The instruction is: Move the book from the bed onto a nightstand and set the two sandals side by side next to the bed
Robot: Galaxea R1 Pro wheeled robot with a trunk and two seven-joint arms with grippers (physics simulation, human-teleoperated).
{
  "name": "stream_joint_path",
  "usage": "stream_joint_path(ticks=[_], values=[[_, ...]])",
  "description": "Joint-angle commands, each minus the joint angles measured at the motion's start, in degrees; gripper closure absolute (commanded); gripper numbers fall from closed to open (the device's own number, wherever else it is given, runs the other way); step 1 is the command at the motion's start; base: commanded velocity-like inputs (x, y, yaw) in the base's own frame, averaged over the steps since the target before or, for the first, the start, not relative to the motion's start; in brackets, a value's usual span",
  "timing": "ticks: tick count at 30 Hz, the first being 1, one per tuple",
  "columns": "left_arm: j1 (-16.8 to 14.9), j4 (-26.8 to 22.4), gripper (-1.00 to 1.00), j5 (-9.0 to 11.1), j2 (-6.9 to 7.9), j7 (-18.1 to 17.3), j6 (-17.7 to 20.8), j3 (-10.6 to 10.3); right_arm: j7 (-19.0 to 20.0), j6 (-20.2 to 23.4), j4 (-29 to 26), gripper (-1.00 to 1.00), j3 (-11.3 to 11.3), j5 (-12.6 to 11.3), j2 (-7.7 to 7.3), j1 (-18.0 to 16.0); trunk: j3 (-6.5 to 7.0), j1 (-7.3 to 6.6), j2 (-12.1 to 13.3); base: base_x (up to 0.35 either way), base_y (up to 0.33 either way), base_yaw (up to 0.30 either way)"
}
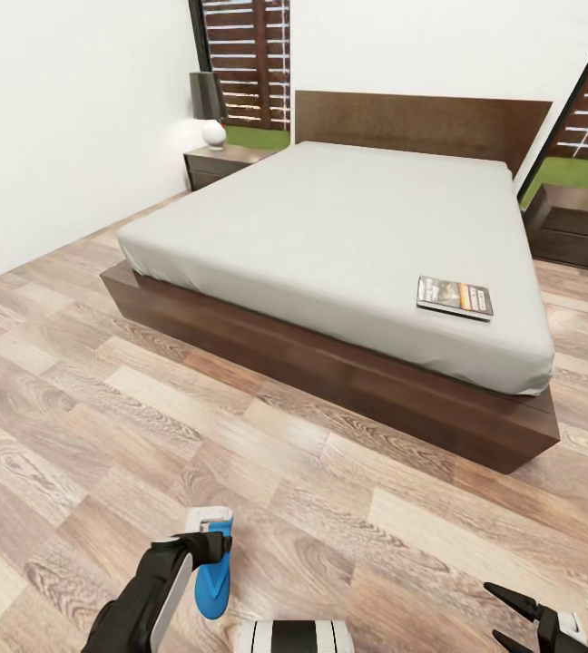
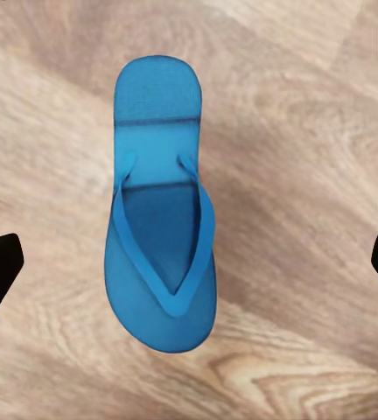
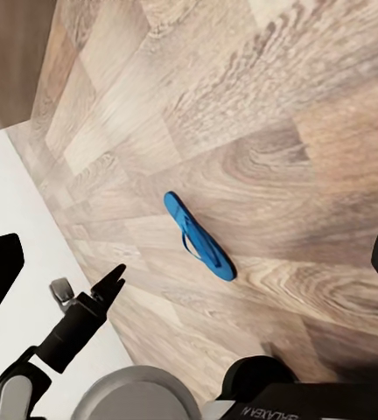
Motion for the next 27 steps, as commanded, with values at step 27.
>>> stream_joint_path(ticks=[27], values=[[-0.01,0.07,-1.00,0.34,-0.26,0.42,0.33,-0.58,16.48,-0.22,0.01,-1.00,-0.28,0.14,-2.12,-0.03,-5.58,0.63,-0.35,0.000,0.000,0.000]])
